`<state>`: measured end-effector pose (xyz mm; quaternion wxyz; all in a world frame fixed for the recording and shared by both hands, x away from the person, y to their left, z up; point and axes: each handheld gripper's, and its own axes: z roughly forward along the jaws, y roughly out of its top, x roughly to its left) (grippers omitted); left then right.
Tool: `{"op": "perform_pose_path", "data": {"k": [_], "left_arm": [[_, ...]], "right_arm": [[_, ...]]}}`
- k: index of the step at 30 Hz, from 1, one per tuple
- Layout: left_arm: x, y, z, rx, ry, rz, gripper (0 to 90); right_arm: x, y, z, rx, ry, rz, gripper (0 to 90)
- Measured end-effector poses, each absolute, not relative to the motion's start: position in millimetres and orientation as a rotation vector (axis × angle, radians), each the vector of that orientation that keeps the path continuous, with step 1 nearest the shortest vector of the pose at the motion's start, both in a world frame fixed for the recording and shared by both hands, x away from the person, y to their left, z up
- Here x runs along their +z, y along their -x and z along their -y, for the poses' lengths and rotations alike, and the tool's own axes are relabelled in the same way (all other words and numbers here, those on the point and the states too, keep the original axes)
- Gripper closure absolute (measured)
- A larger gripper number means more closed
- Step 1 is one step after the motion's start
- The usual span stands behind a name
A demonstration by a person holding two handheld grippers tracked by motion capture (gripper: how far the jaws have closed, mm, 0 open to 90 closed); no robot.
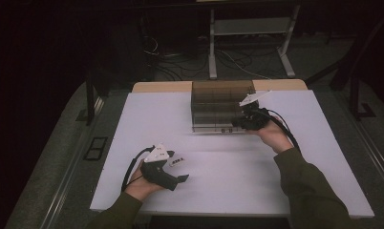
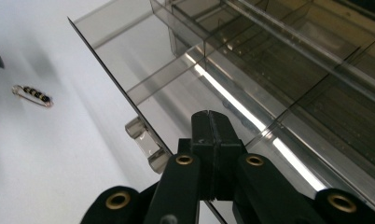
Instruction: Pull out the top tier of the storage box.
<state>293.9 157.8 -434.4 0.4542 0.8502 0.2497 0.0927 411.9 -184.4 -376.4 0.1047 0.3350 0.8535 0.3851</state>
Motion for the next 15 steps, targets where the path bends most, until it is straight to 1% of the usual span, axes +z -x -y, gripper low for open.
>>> {"op": "perform_pose_path", "data": {"k": [8,10,12,15], "left_arm": [[-435,-294,-158,0.231,-2.099,-0.615,0.0],[-434,-294,-158,0.231,-2.099,-0.616,0.0],[-435,-294,-158,0.232,-2.100,-0.614,0.0],[-435,-294,-158,0.231,-2.103,-0.612,0.0]], "right_arm": [[-368,-406,196,1.212,-1.002,-2.466,85.3],[-367,-404,198,1.226,-1.003,-2.457,83.5],[-366,-403,200,1.231,-1.007,-2.455,79.4],[-365,-401,201,1.242,-1.011,-2.446,75.8]]}}
